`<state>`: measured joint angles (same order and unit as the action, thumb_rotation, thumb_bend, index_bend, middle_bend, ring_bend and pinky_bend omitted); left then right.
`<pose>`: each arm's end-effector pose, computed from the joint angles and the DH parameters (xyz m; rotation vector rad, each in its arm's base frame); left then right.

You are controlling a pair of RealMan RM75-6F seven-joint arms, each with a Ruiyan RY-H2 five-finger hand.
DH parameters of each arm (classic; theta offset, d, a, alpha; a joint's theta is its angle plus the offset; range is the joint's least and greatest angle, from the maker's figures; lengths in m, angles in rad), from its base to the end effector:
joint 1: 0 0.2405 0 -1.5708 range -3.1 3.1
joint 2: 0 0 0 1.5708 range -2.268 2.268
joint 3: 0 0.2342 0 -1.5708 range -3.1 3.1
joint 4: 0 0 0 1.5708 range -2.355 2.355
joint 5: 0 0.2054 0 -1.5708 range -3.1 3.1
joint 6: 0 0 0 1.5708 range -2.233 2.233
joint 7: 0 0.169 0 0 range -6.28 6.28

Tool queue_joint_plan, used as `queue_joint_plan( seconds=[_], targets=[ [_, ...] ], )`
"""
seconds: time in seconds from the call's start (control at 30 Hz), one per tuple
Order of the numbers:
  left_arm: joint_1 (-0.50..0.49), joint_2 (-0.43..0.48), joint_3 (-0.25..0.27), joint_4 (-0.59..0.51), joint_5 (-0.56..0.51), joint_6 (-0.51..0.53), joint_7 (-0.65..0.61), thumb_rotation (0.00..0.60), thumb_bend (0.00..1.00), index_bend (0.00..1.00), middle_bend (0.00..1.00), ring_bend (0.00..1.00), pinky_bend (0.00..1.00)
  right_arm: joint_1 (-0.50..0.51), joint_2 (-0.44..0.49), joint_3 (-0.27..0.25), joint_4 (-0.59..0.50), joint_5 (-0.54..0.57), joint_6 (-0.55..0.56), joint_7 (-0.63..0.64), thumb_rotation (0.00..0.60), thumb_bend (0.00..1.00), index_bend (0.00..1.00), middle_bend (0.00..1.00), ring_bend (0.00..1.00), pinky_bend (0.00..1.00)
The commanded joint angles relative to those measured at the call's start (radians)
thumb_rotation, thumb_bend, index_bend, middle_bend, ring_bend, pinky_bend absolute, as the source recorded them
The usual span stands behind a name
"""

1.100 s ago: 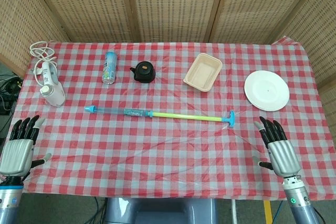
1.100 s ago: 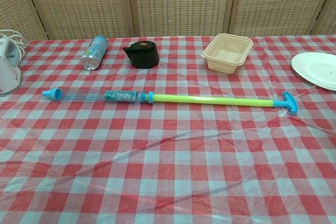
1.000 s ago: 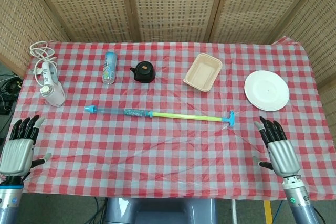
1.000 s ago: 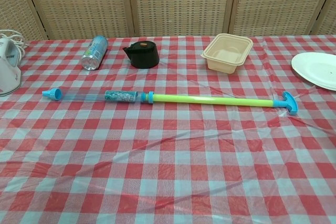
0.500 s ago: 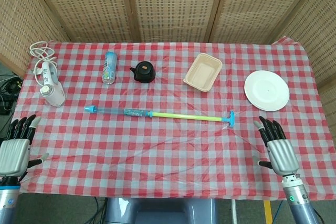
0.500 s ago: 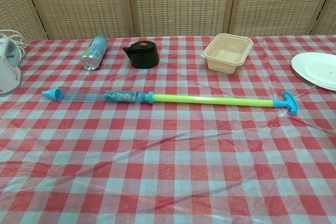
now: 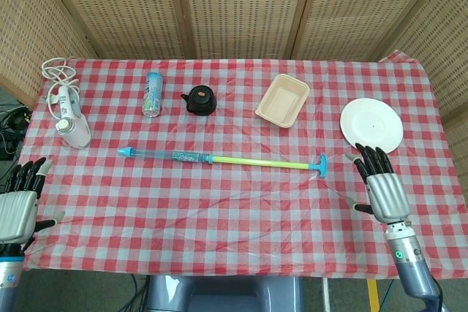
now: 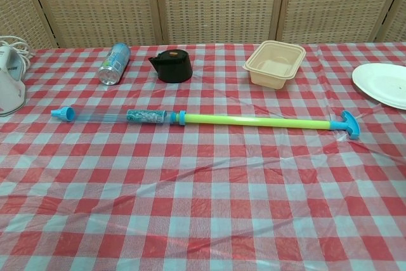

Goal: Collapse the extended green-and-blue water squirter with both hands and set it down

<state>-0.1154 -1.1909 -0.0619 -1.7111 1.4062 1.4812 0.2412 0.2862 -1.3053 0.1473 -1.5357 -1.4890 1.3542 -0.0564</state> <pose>-0.2700 0.2120 0.1296 -1.3649 -0.8798 -0.8281 -0.2352 -0.2757 0.1009 1.4958 -0.8593 1.0731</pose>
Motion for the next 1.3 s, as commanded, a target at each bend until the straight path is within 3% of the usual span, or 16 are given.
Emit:
queue_joint_plan(
  seconds=[0.03,0.17,0.27,0.37,0.47,0.8,1.3],
  targets=[
    [-0.005,0.003,-0.008,-0.003,-0.012,-0.008,0.004,0.6,0.09,0.0,0.0,0.0,0.0,0.067,-0.009,0.056,-0.003,0.095,-0.103,-0.069,0.6,0.12,0.22,0.3,0.28,0.06],
    [-0.014,0.003,-0.023,-0.006,-0.026,-0.015,0.005,0.6,0.09,0.0,0.0,0.0,0.0,0.123,-0.043,0.088,0.027,0.178,-0.182,-0.134,0.6,0.14,0.29,0.58,0.57,0.2],
    [-0.02,0.001,-0.031,-0.004,-0.039,-0.023,0.009,0.6,0.09,0.0,0.0,0.0,0.0,0.159,-0.08,0.102,0.071,0.232,-0.229,-0.17,0.6,0.15,0.34,0.74,0.73,0.29],
    [-0.025,-0.002,-0.036,0.0,-0.05,-0.031,0.01,0.6,0.09,0.0,0.0,0.0,0.0,0.187,-0.116,0.109,0.117,0.266,-0.262,-0.186,0.6,0.2,0.42,0.87,0.85,0.35],
    [-0.032,-0.007,-0.042,0.009,-0.063,-0.041,0.018,0.6,0.09,0.0,0.0,0.0,0.0,0.218,-0.161,0.114,0.178,0.306,-0.304,-0.201,0.6,0.24,0.47,0.95,0.91,0.4],
    [-0.05,-0.022,-0.049,0.032,-0.101,-0.079,0.029,0.6,0.09,0.0,0.0,0.0,0.0,0.289,-0.277,0.118,0.3,0.357,-0.369,-0.194,0.6,0.29,0.52,0.98,0.94,0.41],
    [-0.065,-0.027,-0.054,0.05,-0.135,-0.111,0.019,0.6,0.09,0.0,0.0,0.0,0.0,0.346,-0.347,0.115,0.401,0.408,-0.44,-0.197,0.6,0.41,0.52,0.98,0.94,0.41]
  ],
)
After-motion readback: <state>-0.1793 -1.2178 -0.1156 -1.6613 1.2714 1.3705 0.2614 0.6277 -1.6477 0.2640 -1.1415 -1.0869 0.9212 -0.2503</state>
